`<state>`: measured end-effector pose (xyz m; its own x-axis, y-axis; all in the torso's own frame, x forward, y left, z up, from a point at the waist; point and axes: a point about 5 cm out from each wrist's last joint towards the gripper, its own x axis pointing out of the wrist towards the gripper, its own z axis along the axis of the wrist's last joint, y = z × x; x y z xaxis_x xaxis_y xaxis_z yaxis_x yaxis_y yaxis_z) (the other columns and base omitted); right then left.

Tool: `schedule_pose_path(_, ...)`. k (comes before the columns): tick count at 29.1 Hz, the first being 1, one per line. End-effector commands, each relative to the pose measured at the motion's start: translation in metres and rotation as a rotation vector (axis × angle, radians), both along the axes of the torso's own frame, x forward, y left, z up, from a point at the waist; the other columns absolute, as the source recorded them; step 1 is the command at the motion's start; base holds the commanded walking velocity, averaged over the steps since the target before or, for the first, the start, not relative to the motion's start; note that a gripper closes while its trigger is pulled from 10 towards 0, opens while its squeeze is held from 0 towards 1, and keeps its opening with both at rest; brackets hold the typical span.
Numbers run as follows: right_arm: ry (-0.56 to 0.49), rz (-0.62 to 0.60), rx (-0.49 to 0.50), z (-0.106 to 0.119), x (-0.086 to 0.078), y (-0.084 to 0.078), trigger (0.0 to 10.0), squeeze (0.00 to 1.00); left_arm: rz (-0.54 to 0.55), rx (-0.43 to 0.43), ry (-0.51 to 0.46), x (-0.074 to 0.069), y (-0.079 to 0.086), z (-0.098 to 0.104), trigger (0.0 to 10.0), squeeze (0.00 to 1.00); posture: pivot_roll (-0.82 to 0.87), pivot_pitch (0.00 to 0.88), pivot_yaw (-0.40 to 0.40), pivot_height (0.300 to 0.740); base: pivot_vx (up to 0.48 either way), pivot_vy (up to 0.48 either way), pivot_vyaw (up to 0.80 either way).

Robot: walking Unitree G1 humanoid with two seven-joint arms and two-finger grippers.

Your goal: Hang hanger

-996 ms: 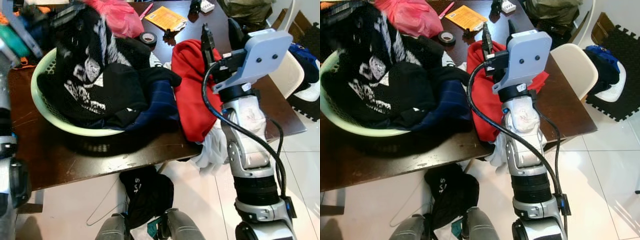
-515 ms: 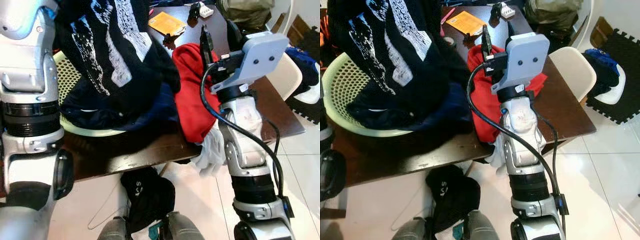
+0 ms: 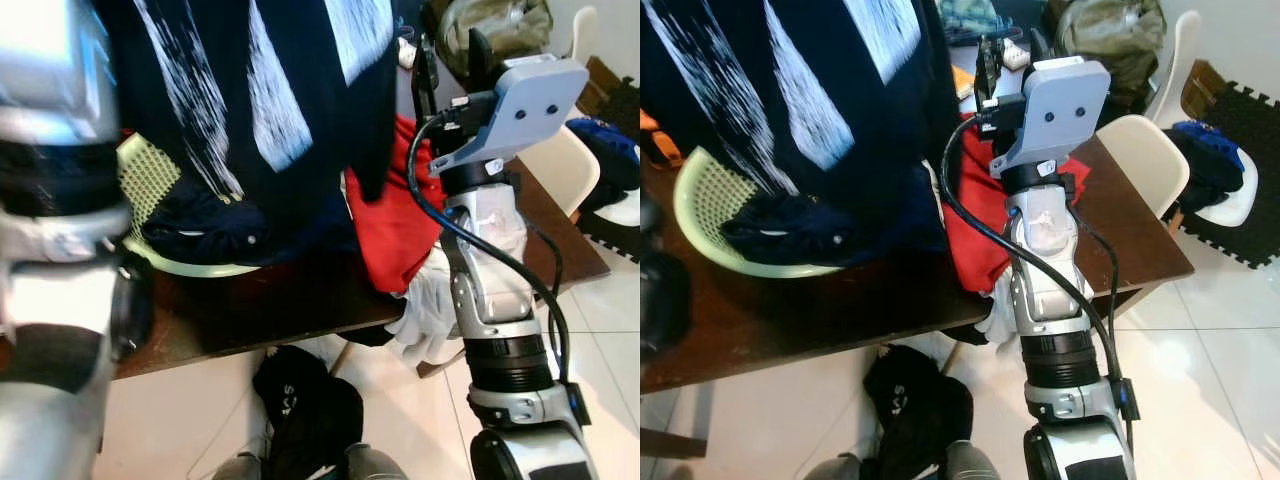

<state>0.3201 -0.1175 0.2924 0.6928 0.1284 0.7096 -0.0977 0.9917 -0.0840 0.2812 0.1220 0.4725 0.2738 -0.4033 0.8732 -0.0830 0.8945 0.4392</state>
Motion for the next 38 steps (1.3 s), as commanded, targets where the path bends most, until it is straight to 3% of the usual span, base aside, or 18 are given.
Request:
schedule_pose_path(1,0.007,-0.032,0.004,-0.005,-0.003,-0.007,10.0,0.0,0.0,-0.093,0.12,0.014,0.011,-0.015,10.0,0.0,0.07,0.003,0.003,0.74,0.0,0.0,0.0)
schedule_pose_path(3,0.019,-0.048,0.001,-0.01,-0.004,-0.012,10.0,0.0,0.025,-0.198,0.256,0.028,0.024,-0.042,10.0,0.0,0.07,0.006,0.004,0.74,0.0,0.0,0.0)
schedule_pose_path(7,0.021,-0.069,0.002,-0.011,-0.003,-0.018,10.0,0.0,0.084,-0.286,0.309,0.031,0.035,-0.064,10.0,0.0,0.07,0.017,-0.009,0.74,0.0,0.0,0.0)
schedule_pose_path(21,0.039,-0.081,0.048,-0.014,0.0,-0.022,10.0,0.0,0.2,-0.29,0.358,0.033,0.045,-0.087,10.0,0.0,0.07,0.014,-0.005,0.74,0.0,0.0,0.0)
schedule_pose_path(38,0.032,-0.101,0.051,-0.015,-0.003,-0.027,10.0,0.0,0.223,-0.264,0.389,0.039,0.042,-0.097,10.0,0.0,0.06,0.028,0.012,0.74,-0.346,0.0,0.0)
